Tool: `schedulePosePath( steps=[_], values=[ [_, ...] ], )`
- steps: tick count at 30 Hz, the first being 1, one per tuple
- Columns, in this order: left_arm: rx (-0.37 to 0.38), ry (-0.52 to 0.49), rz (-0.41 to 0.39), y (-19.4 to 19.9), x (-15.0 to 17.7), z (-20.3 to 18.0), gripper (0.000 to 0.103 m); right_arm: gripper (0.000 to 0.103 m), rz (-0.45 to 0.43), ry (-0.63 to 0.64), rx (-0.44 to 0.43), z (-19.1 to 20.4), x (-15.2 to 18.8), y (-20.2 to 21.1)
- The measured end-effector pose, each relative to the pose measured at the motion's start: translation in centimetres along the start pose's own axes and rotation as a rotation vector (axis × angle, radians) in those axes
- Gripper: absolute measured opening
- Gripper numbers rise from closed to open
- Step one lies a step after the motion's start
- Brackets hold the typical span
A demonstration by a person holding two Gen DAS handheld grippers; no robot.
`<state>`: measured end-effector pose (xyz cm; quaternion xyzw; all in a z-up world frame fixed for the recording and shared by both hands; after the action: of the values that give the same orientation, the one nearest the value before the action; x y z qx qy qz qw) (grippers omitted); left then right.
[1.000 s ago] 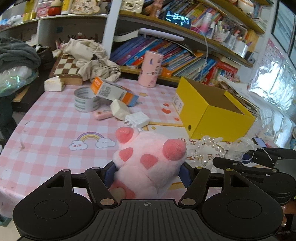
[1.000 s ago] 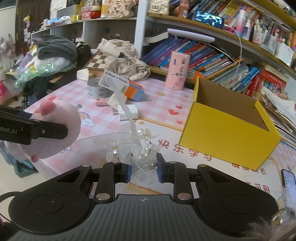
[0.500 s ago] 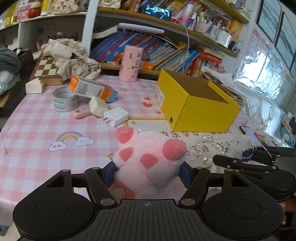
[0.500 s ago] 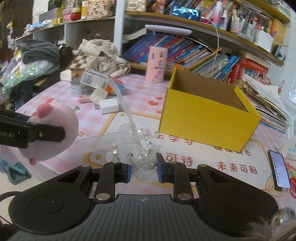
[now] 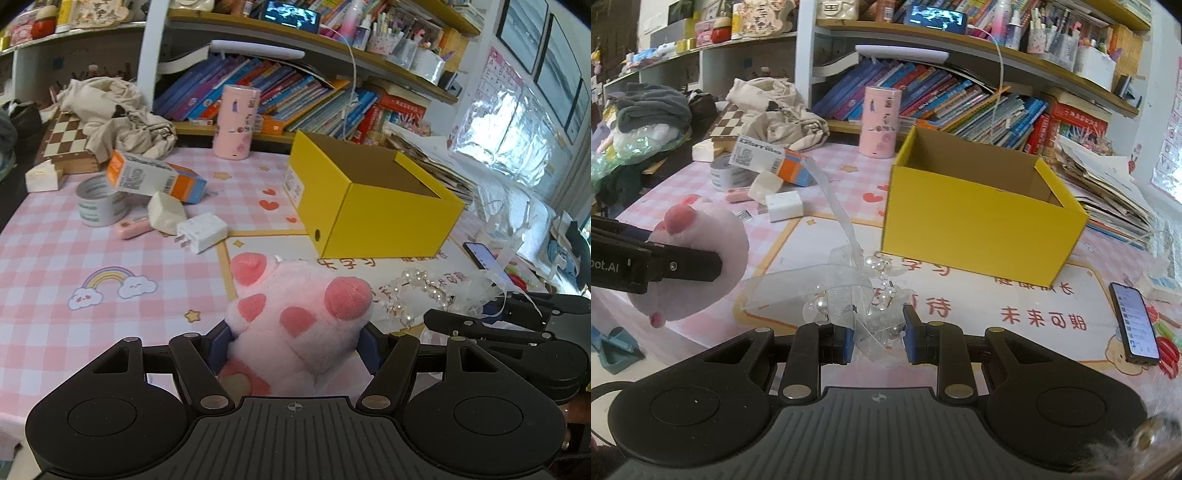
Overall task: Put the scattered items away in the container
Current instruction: 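Carry the plush pig and ribbon bag toward the yellow box with both tools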
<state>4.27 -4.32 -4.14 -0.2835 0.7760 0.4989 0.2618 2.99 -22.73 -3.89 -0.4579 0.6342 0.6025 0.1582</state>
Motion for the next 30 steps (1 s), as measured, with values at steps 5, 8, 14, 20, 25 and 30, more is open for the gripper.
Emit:
schedulePosePath(
  steps=[5,8,14,20,25,30],
  values=[
    [0.013,-0.017,0.01,-0.7,-0.1,-0.9,0.068,0.024,0.008,-0.022,0.015,-1.1,0.5,0.0],
    [0.019,-0.026,0.014,-1.0,-0.2,-1.4,0.068,0.024,0.01,-0.033,0.02,-1.7,0.7,0.1],
    [0.032,-0.044,0.022,-1.6,-0.2,-2.3,0.068,0.024,0.016,-0.053,0.032,-2.8,1.0,0.0],
    [0.048,-0.054,0.033,-2.5,-0.4,-3.3,0.068,0.024,0.023,-0.075,0.052,-4.1,1.6,-0.1],
    [0.077,-0.083,0.048,-3.6,-0.5,-4.8,0.068,0.024,0.033,-0.099,0.08,-5.7,2.2,0.1],
    [0.1,-0.109,0.06,-4.6,-0.6,-6.3,0.068,0.024,0.042,-0.124,0.098,-7.3,2.7,0.1]
  ],
)
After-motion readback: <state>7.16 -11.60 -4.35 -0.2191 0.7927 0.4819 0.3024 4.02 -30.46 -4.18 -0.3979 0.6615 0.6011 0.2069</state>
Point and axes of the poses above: each gripper's, at about its wrist camera, not at the fingertips, and y roughly against the way its jaws point, z to its left, x to its underside, the point moved 5 cm from there along -y, roughly the way its jaws point, and after that the axes turned 10 degrees about y, right-handed, at the moved point
